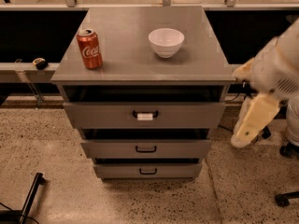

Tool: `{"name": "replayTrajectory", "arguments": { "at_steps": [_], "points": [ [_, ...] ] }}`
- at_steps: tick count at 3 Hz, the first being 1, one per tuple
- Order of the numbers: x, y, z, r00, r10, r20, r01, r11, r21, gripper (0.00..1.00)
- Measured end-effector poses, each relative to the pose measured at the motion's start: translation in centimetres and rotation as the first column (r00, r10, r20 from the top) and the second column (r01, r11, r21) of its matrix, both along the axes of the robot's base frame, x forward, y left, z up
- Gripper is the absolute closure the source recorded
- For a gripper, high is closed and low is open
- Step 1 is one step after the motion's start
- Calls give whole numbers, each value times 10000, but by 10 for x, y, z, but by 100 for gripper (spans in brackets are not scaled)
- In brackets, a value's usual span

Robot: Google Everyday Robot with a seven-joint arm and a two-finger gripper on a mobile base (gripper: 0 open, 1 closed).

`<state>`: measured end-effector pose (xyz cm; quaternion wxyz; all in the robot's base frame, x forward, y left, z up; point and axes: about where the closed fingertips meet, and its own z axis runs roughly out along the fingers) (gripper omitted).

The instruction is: Open middle drawer

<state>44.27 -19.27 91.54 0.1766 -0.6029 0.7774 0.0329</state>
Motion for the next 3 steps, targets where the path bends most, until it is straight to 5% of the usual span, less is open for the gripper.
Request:
{"name": "replayTrajectory", "arguments": {
  "at_steps": [1, 2, 3],
  "points": [
    [-13, 26, -72, 9989, 362, -281, -309, 9853, 1683, 0],
    [-6, 18, -73, 9950, 52, 999, -333, 9587, 2824, 0],
    [-6, 18, -69, 9917, 79, 1285, -447, 9573, 2856, 0]
  ]
}}
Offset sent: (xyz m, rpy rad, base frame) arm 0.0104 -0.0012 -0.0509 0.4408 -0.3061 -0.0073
